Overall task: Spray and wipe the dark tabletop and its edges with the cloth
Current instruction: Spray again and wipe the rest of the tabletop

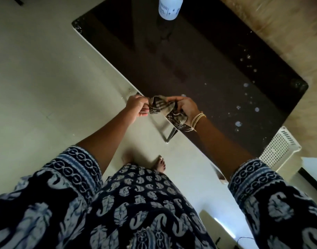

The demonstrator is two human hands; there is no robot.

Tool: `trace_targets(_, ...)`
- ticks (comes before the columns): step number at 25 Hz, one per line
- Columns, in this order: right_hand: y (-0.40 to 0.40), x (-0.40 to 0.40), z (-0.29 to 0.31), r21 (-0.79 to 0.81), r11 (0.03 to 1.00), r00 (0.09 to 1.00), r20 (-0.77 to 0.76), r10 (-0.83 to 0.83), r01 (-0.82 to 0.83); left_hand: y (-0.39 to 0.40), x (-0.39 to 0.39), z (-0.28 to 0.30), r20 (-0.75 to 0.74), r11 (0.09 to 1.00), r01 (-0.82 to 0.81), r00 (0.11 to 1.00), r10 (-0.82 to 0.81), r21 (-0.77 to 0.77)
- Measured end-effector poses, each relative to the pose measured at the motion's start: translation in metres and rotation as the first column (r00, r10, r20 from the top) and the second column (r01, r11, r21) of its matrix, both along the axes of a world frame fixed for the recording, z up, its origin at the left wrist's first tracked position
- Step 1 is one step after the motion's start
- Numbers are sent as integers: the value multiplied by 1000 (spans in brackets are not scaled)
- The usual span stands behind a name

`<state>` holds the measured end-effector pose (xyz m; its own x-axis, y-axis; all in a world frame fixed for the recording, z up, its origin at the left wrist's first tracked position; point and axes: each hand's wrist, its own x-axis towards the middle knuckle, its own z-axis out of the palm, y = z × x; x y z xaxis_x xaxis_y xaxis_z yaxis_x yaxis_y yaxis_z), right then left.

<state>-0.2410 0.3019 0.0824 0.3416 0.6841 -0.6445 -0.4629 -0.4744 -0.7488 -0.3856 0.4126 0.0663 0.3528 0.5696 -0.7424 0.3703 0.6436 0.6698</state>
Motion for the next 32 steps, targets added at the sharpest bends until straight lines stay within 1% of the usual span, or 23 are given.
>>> trace_targets(2,-9,20,6,12,998,976,-212,-56,60,-3,14,4,106,997,-2,994,-7,83)
trace_targets(3,-16,28,10,30,996,950,-303,-69,82,-7,21,7,199,999,7,980,-14,39)
trace_targets(5,-27,42,14,43,990,903,-418,-101,131,-21,34,16,344,983,106,938,-48,-152)
trace_targets(6,-32,48,14,33,988,884,-452,-120,151,-29,41,20,371,961,187,923,-101,-206)
trace_targets(8,-43,60,12,7,981,849,-503,-163,192,-42,56,23,368,946,269,911,-189,-181)
trace_targets(10,-50,70,12,-54,971,841,-489,-229,233,-52,71,23,330,976,186,933,-140,-111)
trace_targets(12,-53,82,9,-156,963,870,-415,-265,219,-60,89,22,285,990,129,952,-110,-52)
trace_targets(13,-52,89,7,-211,956,916,-305,-262,203,-64,97,22,251,990,136,960,-127,-19)
trace_targets(14,-50,97,2,-257,950,967,-133,-216,177,-70,104,22,216,988,151,965,-150,14)
trace_targets(15,-48,105,-3,-288,947,989,60,-134,146,-75,110,21,182,986,162,969,-168,45)
trace_targets(16,-48,114,-11,-307,944,971,236,-48,122,-80,117,19,169,985,163,971,-171,56)
trace_targets(18,-51,120,-16,-295,940,918,395,-45,173,-83,125,17,158,982,171,971,-181,77)
trace_targets(19,-56,121,-16,-279,938,877,478,-51,206,-83,129,18,132,970,205,966,-222,135)
trace_targets(20,-62,120,-15,-281,939,793,609,15,198,-80,134,18,86,940,252,957,-278,230)
trace_targets(21,-69,118,-17,-300,942,646,751,138,148,-77,137,20,12,882,324,937,-348,342)
trace_targets(23,-80,108,-24,-301,953,247,922,298,-24,-74,142,23,-159,733,464,879,-449,498)
trace_targets(24,-82,102,-31,-331,934,80,936,343,-131,-72,143,24,-234,680,493,866,-441,543)
trace_targets(25,-82,97,-39,-400,889,-43,915,401,-224,-68,140,23,-279,657,486,873,-401,576)
trace_targets(26,-80,93,-48,-477,834,-119,879,462,-277,-65,136,20,-283,663,443,896,-342,603)
trace_targets(27,-80,90,-56,-523,802,-153,852,500,-288,-64,128,19,-275,677,392,920,-279,623)
trace_targets(28,-79,88,-63,-526,805,-167,850,499,-275,-63,120,11,-275,680,346,937,-216,646)
trace_targets(30,-76,93,-70,-459,859,-163,887,431,-226,-63,99,-1,-294,674,246,955,-46,696)
trace_targets(32,-69,104,-76,-431,887,-152,900,409,-167,-64,78,-8,-311,668,149,941,130,729)
